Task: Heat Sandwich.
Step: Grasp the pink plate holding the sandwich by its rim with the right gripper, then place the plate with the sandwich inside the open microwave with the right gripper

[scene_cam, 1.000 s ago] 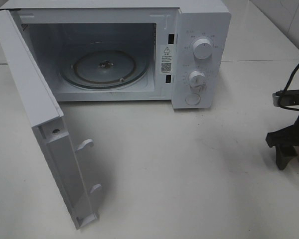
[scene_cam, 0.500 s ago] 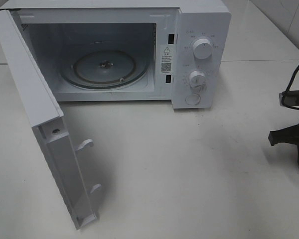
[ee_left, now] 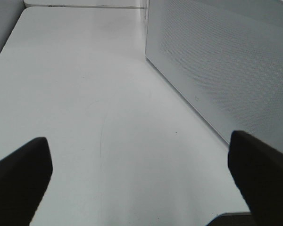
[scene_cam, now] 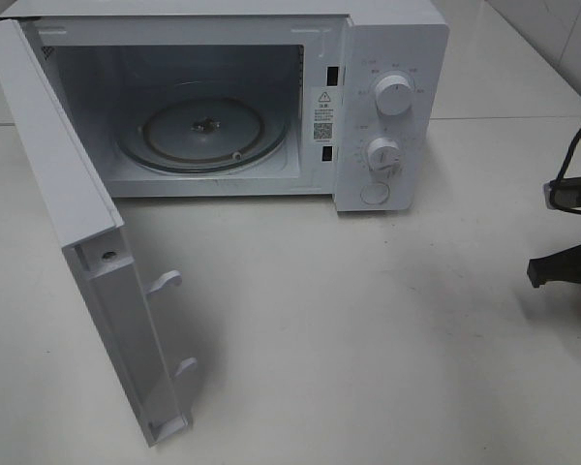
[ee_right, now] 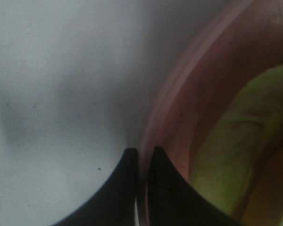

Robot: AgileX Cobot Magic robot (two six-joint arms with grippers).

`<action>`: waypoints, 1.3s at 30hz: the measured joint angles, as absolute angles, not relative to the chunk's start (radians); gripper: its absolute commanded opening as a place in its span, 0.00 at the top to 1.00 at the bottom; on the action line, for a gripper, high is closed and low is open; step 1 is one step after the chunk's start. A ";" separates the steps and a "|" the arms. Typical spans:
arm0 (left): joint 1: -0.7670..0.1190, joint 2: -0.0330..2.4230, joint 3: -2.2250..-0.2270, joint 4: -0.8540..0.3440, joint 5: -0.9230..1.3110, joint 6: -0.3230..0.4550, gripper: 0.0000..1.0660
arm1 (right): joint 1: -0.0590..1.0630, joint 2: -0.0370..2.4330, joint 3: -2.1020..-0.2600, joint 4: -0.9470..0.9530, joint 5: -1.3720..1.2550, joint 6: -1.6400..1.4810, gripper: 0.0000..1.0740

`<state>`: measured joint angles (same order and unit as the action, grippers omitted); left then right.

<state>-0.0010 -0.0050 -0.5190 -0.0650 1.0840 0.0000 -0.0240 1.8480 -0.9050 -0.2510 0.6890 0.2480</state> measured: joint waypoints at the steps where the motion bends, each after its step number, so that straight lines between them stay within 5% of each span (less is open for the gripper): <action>1: -0.001 -0.005 -0.519 -0.065 1.084 0.000 0.10 | -0.024 1.848 -0.905 -0.251 0.689 0.248 1.00; 39: -0.001 -0.005 -0.519 -0.065 1.084 0.000 0.10 | 0.281 1.574 -0.905 -0.301 0.971 0.267 1.00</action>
